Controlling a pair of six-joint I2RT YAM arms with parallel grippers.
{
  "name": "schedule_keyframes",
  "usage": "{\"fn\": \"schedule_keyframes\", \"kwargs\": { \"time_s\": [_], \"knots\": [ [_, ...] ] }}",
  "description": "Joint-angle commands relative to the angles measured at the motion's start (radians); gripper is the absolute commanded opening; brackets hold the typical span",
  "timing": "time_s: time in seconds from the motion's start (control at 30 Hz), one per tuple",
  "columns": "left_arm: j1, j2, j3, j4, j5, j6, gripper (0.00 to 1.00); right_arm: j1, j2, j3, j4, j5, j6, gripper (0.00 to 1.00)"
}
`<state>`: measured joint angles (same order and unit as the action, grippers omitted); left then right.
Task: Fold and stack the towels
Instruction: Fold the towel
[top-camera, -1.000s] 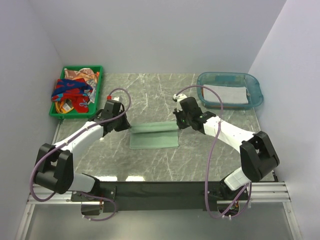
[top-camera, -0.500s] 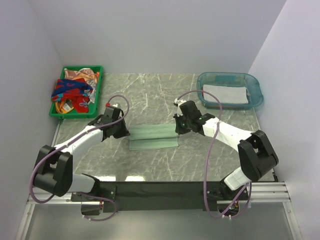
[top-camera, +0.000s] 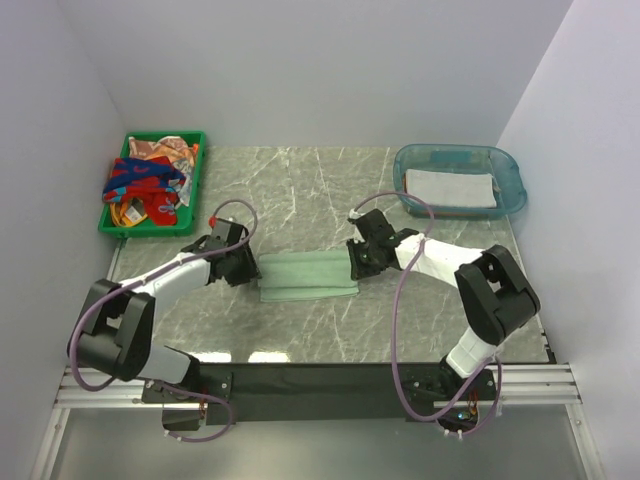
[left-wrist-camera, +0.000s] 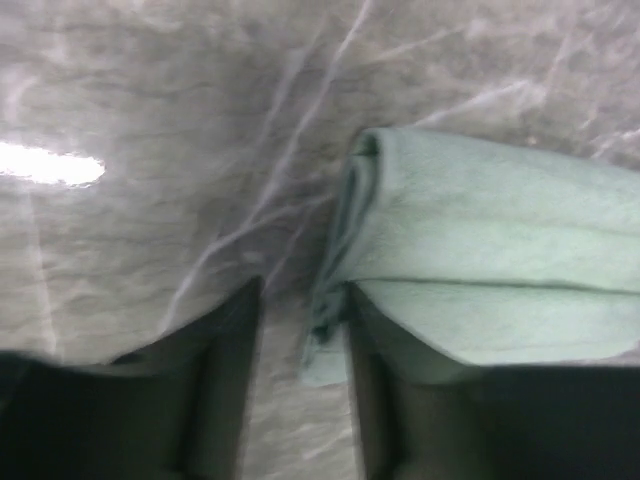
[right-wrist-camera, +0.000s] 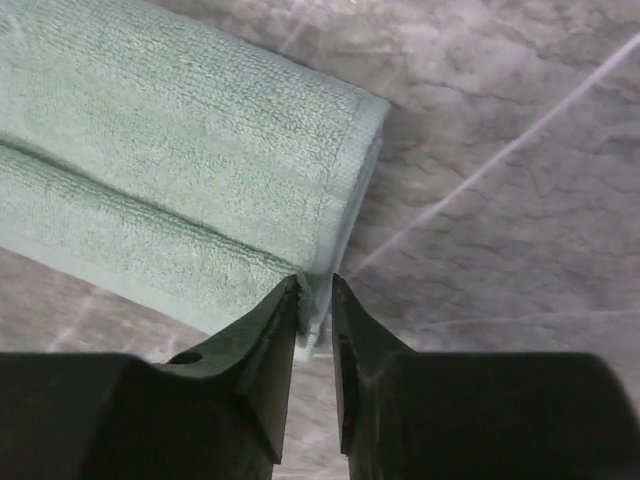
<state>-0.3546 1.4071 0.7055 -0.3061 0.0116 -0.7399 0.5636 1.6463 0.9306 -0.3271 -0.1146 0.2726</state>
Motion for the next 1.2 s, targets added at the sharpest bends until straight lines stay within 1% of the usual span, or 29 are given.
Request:
{"fn": "schedule_keyframes", "kwargs": {
  "time_s": [0.0,0.07,0.1,0.17,0.27,0.33,0.43,0.47,0.5,0.63,0.67,0.73,0.83,0.87,1.0,1.07,1.13,1.17],
  "knots": [
    [0.0,-0.08,-0.012,-0.04,-0.048,-0.019,0.51,-0.01,-0.057,0.011,-0.073,0.053,-0.01,0.32],
    [-0.009,-0.14,0.0,-0.062,-0.047,-0.024,0.64,0.002,-0.107,0.023,-0.093,0.059,-0.012,0.36],
    [-0.014,-0.163,0.008,-0.073,-0.055,-0.032,0.66,0.007,-0.124,0.03,-0.099,0.058,-0.01,0.38],
    [-0.035,-0.219,0.026,-0.1,-0.056,-0.038,0.69,0.021,-0.172,0.051,-0.11,0.05,-0.009,0.4],
    [-0.073,-0.263,0.063,-0.125,-0.067,-0.055,0.69,0.032,-0.217,0.065,-0.087,0.046,0.011,0.4],
    [-0.105,-0.264,0.093,-0.125,-0.073,-0.062,0.68,0.03,-0.229,0.059,-0.06,0.046,0.03,0.38],
    [-0.142,-0.217,0.115,-0.11,-0.076,-0.075,0.62,0.033,-0.215,0.044,-0.015,0.035,0.068,0.33],
    [-0.153,-0.203,0.118,-0.102,-0.075,-0.078,0.58,0.033,-0.214,0.033,0.017,0.027,0.092,0.29],
    [-0.164,-0.188,0.118,-0.091,-0.075,-0.088,0.57,0.035,-0.214,0.019,0.04,0.009,0.106,0.26],
    [-0.24,-0.108,0.075,-0.031,-0.099,-0.116,0.51,0.035,-0.247,-0.116,0.189,-0.025,0.191,0.24],
    [-0.248,-0.096,0.065,-0.019,-0.11,-0.125,0.47,0.036,-0.25,-0.139,0.242,-0.033,0.217,0.24],
    [-0.264,-0.065,0.022,0.018,-0.11,-0.153,0.44,0.035,-0.25,-0.197,0.284,-0.051,0.243,0.24],
    [-0.27,-0.043,-0.043,0.068,-0.108,-0.185,0.36,0.033,-0.249,-0.274,0.344,-0.078,0.286,0.23],
    [-0.27,-0.04,-0.057,0.076,-0.104,-0.19,0.35,0.03,-0.249,-0.294,0.387,-0.092,0.304,0.23],
    [-0.274,-0.057,-0.142,0.087,-0.119,-0.239,0.3,0.006,-0.233,-0.366,0.434,-0.094,0.339,0.23],
    [-0.274,-0.1,-0.173,0.082,-0.136,-0.259,0.25,-0.01,-0.249,-0.406,0.474,-0.096,0.358,0.23],
    [-0.273,-0.156,-0.202,0.079,-0.151,-0.277,0.25,-0.013,-0.293,-0.427,0.494,-0.092,0.362,0.23],
    [-0.274,-0.177,-0.205,0.076,-0.151,-0.277,0.28,-0.013,-0.331,-0.429,0.503,-0.086,0.358,0.24]
  ]
}}
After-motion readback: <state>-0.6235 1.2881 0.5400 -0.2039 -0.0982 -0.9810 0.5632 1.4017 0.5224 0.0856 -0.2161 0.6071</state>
